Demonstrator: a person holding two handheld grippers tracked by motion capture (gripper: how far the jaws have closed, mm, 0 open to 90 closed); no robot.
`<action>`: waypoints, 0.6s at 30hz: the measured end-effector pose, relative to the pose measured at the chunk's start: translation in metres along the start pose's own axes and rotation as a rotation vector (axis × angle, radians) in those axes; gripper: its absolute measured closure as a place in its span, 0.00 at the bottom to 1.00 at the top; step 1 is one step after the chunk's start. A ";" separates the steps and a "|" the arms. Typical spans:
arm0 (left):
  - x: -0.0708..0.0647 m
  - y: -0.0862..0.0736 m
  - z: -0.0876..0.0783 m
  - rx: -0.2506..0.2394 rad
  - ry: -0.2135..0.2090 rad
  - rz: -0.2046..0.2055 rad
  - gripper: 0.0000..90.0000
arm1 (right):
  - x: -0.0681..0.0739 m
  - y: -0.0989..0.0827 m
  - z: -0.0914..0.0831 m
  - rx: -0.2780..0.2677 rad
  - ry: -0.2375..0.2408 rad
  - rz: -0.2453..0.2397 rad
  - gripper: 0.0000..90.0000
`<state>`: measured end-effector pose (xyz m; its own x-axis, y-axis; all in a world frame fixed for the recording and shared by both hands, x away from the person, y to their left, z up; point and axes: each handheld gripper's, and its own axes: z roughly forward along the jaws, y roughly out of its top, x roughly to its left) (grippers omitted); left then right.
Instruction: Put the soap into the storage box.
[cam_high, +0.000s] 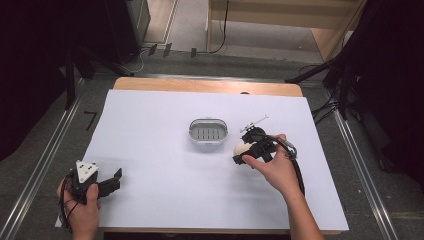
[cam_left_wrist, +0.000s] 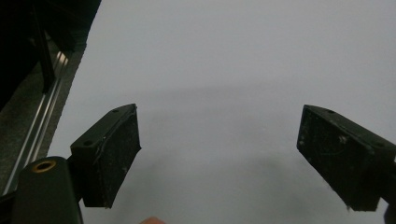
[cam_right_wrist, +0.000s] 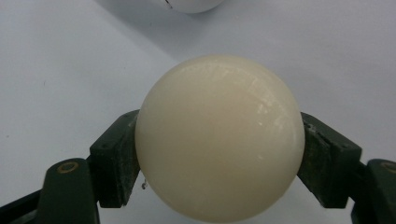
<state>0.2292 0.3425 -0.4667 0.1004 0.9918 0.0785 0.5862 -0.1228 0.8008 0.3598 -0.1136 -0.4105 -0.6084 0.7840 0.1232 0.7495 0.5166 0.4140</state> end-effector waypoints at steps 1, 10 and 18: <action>0.000 0.000 0.000 0.001 0.000 0.000 0.16 | 0.001 0.001 0.001 0.001 -0.001 -0.004 0.27; 0.000 0.000 0.000 0.004 -0.003 0.003 0.16 | 0.007 0.011 0.005 0.001 0.008 -0.011 0.27; 0.001 0.000 0.000 -0.002 0.003 -0.012 0.16 | 0.012 0.020 0.005 0.000 0.012 -0.023 0.27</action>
<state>0.2288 0.3434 -0.4664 0.0910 0.9933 0.0711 0.5855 -0.1112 0.8030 0.3687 -0.0929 -0.4051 -0.6287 0.7676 0.1248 0.7353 0.5346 0.4166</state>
